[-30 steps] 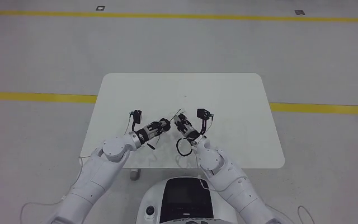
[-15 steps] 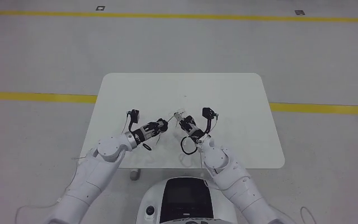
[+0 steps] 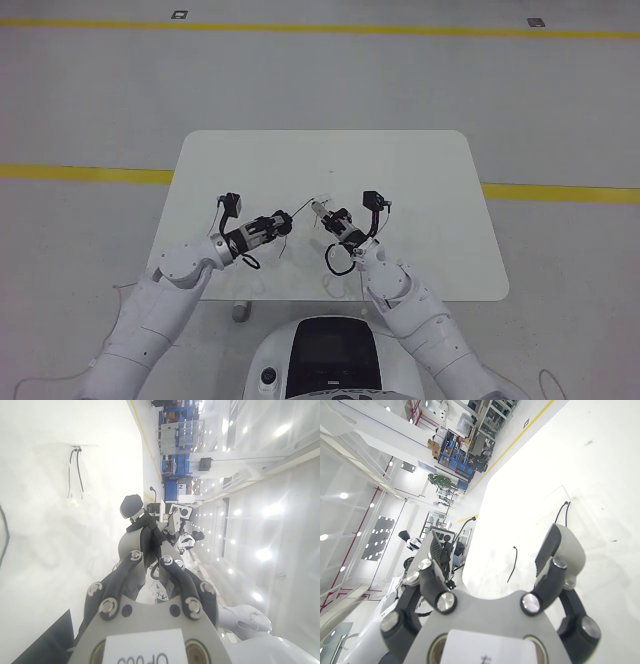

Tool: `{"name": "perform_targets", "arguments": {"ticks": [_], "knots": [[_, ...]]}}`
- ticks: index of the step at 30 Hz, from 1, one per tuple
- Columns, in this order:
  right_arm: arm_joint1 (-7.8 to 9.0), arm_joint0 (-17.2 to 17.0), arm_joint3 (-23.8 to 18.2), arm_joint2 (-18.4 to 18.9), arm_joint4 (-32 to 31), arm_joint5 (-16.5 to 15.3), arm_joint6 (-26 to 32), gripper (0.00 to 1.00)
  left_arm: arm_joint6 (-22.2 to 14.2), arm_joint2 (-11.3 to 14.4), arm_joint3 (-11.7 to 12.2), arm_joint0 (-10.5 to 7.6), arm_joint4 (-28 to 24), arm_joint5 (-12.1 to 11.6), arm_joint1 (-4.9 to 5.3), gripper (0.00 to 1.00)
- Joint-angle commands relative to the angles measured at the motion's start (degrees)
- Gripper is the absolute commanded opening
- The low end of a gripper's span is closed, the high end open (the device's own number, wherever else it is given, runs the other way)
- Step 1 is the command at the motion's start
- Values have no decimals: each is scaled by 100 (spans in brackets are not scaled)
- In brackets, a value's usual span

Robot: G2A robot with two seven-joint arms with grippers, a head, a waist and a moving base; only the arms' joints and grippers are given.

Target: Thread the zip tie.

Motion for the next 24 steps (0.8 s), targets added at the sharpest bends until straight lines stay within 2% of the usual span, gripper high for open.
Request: {"name": "perform_targets", "arguments": {"ticks": [1, 3, 6, 9, 11, 12, 19, 21, 22, 23, 24], "knots": [[46, 12, 36, 178, 463, -258, 555, 100, -346, -92, 85, -27, -88, -22, 38, 0], [97, 36, 86, 299, 803, -473, 1180, 100, -961, -240, 241, -65, -301, -86, 94, 0], [172, 131, 70, 449, 1239, -479, 2053, 100, -1907, -464, 508, -143, -627, -203, 179, 0], [233, 198, 50, 522, 1584, -479, 2756, 100, -2607, -613, 777, -250, -691, -321, 255, 0], [259, 265, 77, 530, 1850, -479, 3224, 100, -2847, -648, 940, -327, -790, -344, 276, 0], [274, 290, 92, 554, 1875, -479, 3286, 100, -2903, -656, 991, -371, -691, -480, 289, 0], [274, 290, 92, 554, 1875, -479, 3286, 100, -2903, -656, 991, -371, -691, -480, 289, 0], [273, 344, 192, 500, 2286, -345, 3802, 100, -3159, -580, 904, -367, -829, -353, 289, 0], [285, 424, 286, 528, 2477, -363, 4069, 100, -3319, -575, 944, -399, -802, -367, 303, 0], [291, 518, 461, 541, 2895, -361, 4572, 100, -3515, -543, 1021, -459, -680, -400, 327, 0], [299, 617, 606, 558, 3181, -341, 4977, 100, -3515, -484, 1056, -483, -662, -433, 340, 0]]}}
